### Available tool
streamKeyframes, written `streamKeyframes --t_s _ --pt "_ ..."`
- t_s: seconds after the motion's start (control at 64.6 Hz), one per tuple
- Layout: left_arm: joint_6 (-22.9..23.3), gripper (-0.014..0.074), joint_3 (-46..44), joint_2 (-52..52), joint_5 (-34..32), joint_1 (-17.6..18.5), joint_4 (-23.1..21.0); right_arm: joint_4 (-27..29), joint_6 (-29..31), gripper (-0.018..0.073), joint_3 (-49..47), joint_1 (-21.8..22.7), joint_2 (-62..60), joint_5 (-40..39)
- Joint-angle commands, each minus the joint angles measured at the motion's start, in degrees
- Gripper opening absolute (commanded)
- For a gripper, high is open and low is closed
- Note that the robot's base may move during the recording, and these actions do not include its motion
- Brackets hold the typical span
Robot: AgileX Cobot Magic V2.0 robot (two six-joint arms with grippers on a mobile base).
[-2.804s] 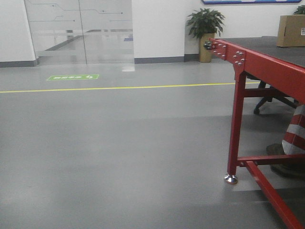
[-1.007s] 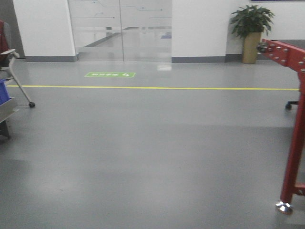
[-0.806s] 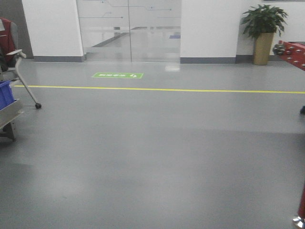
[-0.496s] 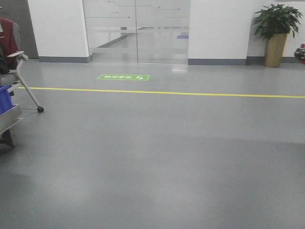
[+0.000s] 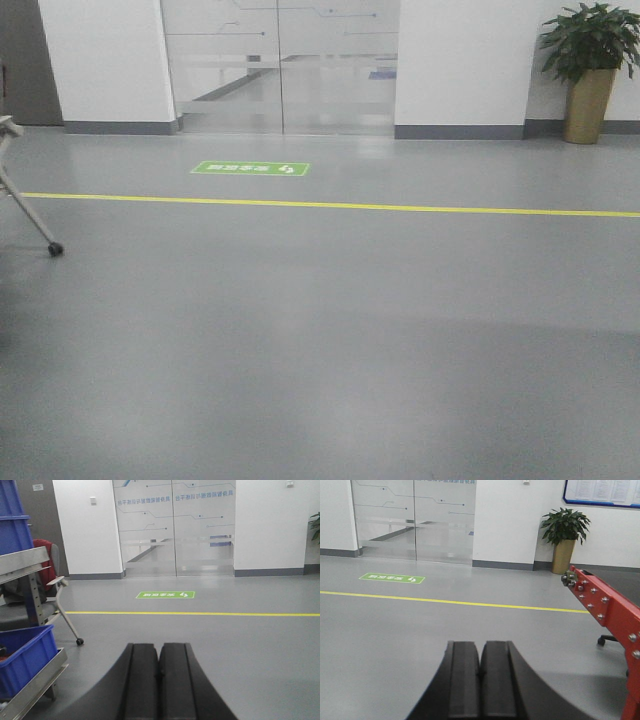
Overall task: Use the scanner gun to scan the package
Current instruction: 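Drive the base across the floor toward the red conveyor table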
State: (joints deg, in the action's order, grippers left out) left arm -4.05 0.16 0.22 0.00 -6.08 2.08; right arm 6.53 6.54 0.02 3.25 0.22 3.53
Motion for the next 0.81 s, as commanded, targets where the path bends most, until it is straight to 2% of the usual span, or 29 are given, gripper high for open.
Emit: streamKeyframes --t_s 0.0,0.79 --pt "0.0 -0.0111 -0.2 -0.2 -1.1 0.2 -0.3 -0.2 0.0 -0.0154 0.0 0.1 -0.2 -1.1" --pt "0.0 -0.0111 -0.2 -0.2 -1.1 -0.1 -0.3 -0.2 0.0 -0.0154 0.0 0.1 -0.2 -1.1"
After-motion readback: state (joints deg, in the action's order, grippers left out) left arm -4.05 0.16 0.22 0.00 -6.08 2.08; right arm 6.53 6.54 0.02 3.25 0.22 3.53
